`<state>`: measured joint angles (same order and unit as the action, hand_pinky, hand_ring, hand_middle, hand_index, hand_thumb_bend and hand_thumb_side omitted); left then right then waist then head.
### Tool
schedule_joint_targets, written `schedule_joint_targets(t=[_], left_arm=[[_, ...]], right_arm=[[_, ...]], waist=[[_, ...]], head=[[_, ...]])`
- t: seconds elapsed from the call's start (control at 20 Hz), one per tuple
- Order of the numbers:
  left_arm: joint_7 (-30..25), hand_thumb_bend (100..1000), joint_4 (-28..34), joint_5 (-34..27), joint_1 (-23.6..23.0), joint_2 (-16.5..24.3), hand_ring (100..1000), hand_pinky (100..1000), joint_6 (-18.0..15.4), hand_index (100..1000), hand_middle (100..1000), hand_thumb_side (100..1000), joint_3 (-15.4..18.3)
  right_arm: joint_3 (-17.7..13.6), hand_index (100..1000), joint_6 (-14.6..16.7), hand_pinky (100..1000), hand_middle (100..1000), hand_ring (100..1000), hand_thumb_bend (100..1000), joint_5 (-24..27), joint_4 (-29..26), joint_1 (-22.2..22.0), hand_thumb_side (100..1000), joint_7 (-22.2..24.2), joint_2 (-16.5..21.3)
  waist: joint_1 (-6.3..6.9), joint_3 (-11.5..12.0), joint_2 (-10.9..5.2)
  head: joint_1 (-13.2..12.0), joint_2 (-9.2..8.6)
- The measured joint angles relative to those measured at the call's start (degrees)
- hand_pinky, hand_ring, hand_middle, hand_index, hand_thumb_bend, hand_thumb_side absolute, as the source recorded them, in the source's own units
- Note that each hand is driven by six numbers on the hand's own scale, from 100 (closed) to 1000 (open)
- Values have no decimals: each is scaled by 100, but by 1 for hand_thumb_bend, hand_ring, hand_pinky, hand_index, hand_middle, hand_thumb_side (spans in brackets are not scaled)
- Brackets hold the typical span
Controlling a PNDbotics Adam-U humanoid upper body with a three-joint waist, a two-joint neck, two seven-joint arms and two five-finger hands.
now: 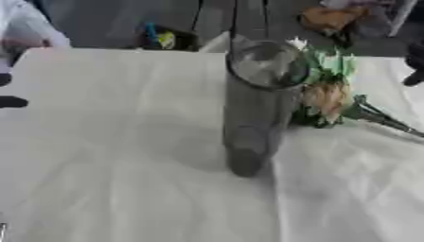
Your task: Arrange flowers into the vase.
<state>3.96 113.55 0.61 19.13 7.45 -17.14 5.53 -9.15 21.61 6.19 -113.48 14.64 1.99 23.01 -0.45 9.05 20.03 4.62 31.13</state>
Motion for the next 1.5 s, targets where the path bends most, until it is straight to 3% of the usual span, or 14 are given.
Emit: schedule_joint_targets(t=[0.65,1.0,1.15,1.5], left_arm=[[-1,100,0,24,-15,0,719,570,-1,927,760,1000,0],[7,100,0,28,-17,3,720,570,9,927,761,1000,0],[10,100,0,29,-32,7,720,571,12,928,760,1000,0],[10,100,0,29,-46,9,721,570,15,929,760,1000,0]], right_arm=[[-4,840,28,928,525,922,102,-11,0,4,1000,6,106],[-174,843,121,886,577,936,299,-424,0,51,1000,-13,800],[-253,844,45,855,609,929,466,-672,0,51,1000,56,1204],[-358,863,-195,830,638,924,586,-1287,11,13,1000,514,2151]], waist=[[0,-12,0],[-2,-26,-1],[-2,-42,-2],[-2,-22,-6]], head=[[52,-52],[106,-90],[132,-90],[215,-89]])
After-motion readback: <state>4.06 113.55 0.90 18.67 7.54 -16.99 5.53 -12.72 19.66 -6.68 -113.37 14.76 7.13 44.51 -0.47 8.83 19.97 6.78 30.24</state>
